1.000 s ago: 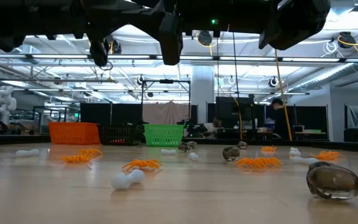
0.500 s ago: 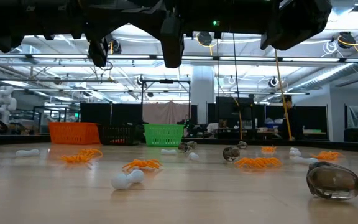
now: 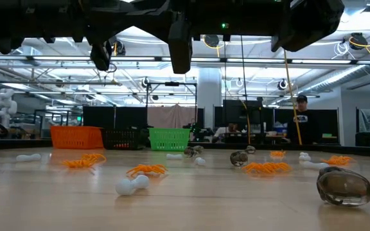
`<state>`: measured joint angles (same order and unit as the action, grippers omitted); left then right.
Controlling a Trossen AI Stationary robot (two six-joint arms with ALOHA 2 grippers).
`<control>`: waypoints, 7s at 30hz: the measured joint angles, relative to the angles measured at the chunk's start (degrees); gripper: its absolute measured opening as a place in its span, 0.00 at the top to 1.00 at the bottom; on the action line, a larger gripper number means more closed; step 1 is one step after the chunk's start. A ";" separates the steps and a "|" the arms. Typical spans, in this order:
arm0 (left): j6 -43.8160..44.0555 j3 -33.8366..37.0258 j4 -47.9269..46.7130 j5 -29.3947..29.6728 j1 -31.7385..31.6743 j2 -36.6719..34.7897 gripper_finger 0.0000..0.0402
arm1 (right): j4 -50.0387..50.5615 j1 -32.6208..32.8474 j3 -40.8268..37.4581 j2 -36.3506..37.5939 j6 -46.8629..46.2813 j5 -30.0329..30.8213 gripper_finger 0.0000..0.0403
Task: Sort Halloween decoration
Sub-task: Put the white bone toy into the green bin
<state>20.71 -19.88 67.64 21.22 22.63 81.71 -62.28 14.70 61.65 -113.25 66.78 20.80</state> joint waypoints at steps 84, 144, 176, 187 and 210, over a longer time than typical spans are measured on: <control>17.51 5.14 -65.79 7.29 1.88 -13.84 0.58 | 27.43 -3.66 -0.09 -1.57 -68.91 -6.49 0.97; 10.36 4.87 -61.86 17.62 2.27 -21.38 0.97 | 23.92 -9.49 18.43 -21.30 -71.90 -13.40 0.68; 10.40 4.87 -60.60 16.78 3.43 -21.35 0.97 | 29.40 -9.73 20.41 -23.56 -68.66 -11.98 0.99; 10.18 4.87 -60.35 18.58 3.43 -21.35 0.97 | 35.79 -8.76 20.33 -17.87 -62.47 -12.13 1.00; 10.22 4.87 -57.99 21.72 3.43 -21.37 0.97 | 69.07 -7.07 20.31 6.92 -42.58 -9.82 1.00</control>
<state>30.93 -15.00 9.66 42.94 26.06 60.34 6.79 7.63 81.95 -106.33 24.20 10.98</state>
